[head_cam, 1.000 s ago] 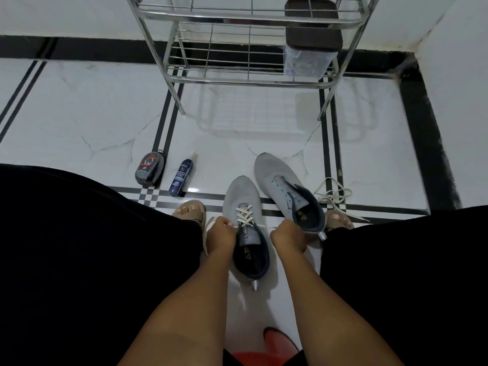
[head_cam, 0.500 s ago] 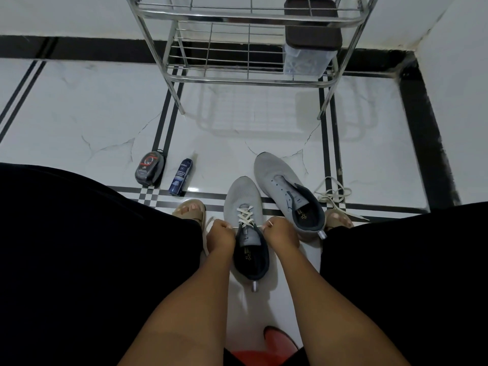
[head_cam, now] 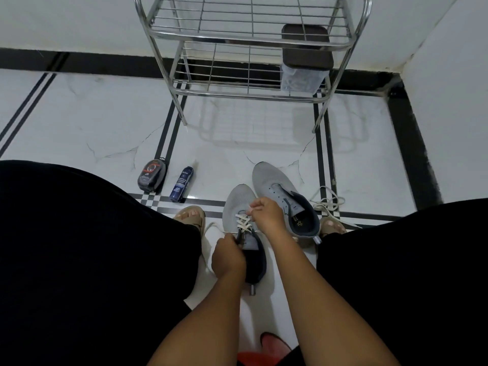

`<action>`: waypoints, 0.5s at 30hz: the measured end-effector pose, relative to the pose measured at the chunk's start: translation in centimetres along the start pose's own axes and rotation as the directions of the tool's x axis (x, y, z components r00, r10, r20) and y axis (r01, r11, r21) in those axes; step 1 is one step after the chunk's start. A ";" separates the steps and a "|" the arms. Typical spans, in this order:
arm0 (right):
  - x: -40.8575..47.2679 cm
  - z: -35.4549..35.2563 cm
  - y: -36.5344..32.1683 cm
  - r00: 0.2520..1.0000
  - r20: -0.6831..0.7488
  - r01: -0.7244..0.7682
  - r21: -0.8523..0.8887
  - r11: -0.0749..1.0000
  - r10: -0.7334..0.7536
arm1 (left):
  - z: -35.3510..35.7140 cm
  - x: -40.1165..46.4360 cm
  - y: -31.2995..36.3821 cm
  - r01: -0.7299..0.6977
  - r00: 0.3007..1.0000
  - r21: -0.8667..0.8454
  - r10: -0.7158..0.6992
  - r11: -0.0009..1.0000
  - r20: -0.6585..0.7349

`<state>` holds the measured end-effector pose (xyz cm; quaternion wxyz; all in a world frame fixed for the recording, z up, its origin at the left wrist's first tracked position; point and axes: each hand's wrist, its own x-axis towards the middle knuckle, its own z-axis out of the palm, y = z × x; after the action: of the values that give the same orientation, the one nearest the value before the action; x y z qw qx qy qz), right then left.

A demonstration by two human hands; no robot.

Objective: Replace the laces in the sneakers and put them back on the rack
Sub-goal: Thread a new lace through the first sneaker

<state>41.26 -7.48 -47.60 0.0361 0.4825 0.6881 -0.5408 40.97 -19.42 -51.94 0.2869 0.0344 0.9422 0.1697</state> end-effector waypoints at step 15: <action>-2.1 1.9 3.6 0.995 0.020 0.090 -0.625 0.775 -0.100 | -0.8 1.4 -0.3 0.075 0.989 -0.304 -0.032 0.950 0.144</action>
<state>44.01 -10.42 -49.70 0.1616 0.4119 0.8520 -0.2799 39.32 -19.71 -52.16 0.3576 -0.0247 0.8827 0.3040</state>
